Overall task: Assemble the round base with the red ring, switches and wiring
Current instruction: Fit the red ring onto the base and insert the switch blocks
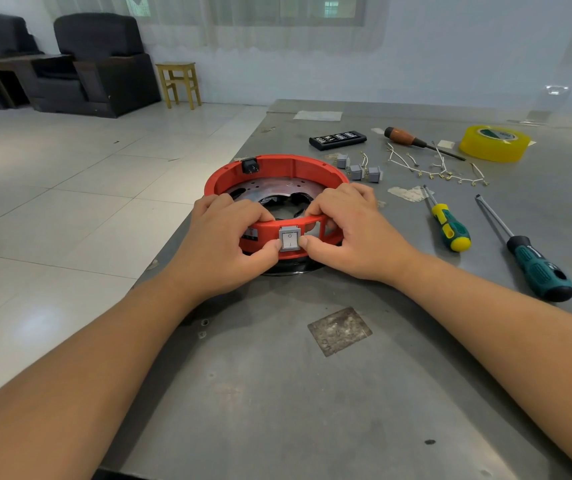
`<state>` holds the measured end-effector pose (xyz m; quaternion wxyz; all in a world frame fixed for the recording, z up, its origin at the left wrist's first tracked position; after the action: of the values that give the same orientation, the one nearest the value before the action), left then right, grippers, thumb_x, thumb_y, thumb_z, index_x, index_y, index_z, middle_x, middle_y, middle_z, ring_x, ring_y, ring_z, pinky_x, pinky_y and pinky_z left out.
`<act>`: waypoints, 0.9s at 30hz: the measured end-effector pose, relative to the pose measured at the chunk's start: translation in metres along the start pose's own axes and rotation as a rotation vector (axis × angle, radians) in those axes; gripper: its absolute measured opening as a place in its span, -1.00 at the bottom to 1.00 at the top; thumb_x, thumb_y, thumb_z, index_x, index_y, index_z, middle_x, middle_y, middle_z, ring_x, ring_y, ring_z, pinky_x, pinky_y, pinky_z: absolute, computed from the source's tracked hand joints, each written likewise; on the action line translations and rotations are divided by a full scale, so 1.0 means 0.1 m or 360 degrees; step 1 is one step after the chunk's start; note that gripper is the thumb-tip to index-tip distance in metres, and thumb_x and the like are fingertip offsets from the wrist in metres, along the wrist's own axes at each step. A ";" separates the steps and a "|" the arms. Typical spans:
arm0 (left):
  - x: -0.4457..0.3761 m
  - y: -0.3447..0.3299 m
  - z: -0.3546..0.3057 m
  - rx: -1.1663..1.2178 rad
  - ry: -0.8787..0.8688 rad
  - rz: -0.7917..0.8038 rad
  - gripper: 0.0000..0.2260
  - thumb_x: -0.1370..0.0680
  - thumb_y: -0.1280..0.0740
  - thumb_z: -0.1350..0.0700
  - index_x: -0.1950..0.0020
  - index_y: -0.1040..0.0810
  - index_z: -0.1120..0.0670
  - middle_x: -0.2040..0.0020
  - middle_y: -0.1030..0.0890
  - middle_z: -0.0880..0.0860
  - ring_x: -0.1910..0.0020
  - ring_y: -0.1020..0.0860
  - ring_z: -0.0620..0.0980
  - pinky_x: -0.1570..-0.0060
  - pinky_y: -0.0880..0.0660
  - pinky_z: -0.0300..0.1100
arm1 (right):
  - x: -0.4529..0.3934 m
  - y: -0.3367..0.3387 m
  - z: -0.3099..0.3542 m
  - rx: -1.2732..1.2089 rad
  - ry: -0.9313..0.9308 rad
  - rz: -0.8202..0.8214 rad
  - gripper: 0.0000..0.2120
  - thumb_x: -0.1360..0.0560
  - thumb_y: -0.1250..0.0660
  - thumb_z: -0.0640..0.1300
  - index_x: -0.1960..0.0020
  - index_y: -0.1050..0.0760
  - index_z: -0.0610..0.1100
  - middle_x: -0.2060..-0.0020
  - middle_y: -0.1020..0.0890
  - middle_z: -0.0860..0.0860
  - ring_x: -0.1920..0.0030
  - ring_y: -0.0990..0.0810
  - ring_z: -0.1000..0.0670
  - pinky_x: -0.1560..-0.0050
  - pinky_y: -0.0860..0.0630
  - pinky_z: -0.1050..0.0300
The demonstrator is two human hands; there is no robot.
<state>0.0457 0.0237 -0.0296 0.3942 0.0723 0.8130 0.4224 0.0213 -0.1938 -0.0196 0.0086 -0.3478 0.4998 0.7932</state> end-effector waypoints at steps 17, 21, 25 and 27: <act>-0.02 0.02 0.00 0.0028 0.0028 0.0043 -0.83 -0.52 -0.29 -0.19 -0.02 -0.52 -0.16 0.14 -0.48 -0.26 0.02 -0.41 -0.17 -0.24 -0.21 -0.15 | 0.01 0.03 -0.04 0.0071 0.0043 0.0080 -0.69 -0.54 -0.24 0.22 -0.01 -0.53 -0.01 0.13 -0.53 0.11 -0.02 -0.48 0.03 -0.34 -0.28 -0.10; 0.00 0.03 0.04 0.0078 -0.0022 0.0033 -0.78 -0.53 -0.22 -0.24 -0.02 -0.52 -0.15 0.14 -0.47 -0.24 -0.11 -0.34 -0.45 -0.11 -0.24 -0.22 | 0.03 0.00 -0.01 0.0122 0.0063 0.0026 -0.72 -0.55 -0.28 0.21 0.03 -0.53 0.00 0.20 -0.46 0.19 0.05 -0.45 0.06 -0.32 -0.28 -0.12; 0.01 0.01 0.00 -0.0001 -0.0099 -0.0015 -0.70 -0.56 -0.19 -0.29 -0.10 -0.54 -0.15 0.10 -0.52 -0.20 0.01 -0.39 -0.30 -0.22 -0.26 -0.17 | 0.07 -0.03 0.01 0.0066 0.0071 -0.0070 -0.80 -0.56 -0.37 0.15 0.01 -0.53 0.02 0.24 -0.36 0.30 0.06 -0.41 0.12 -0.30 -0.28 -0.09; -0.01 0.00 -0.01 -0.0025 -0.0110 -0.0054 -0.71 -0.58 -0.21 -0.27 -0.07 -0.56 -0.11 0.08 -0.53 -0.18 0.04 -0.42 -0.22 -0.27 -0.28 -0.07 | 0.09 -0.04 0.01 0.0062 0.0069 -0.0077 -0.80 -0.56 -0.39 0.13 -0.03 -0.54 0.02 0.20 -0.39 0.28 0.02 -0.43 0.11 -0.32 -0.28 -0.09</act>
<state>0.0455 0.0223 -0.0287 0.4296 0.0699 0.7967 0.4193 0.0154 -0.1938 -0.0279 0.0239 -0.3767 0.5066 0.7752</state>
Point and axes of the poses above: each hand's wrist, its own x-axis away from the middle knuckle, its own y-axis out of the back of the hand, z = x × y, the point moved 2 cm from there along -x, towards the middle knuckle
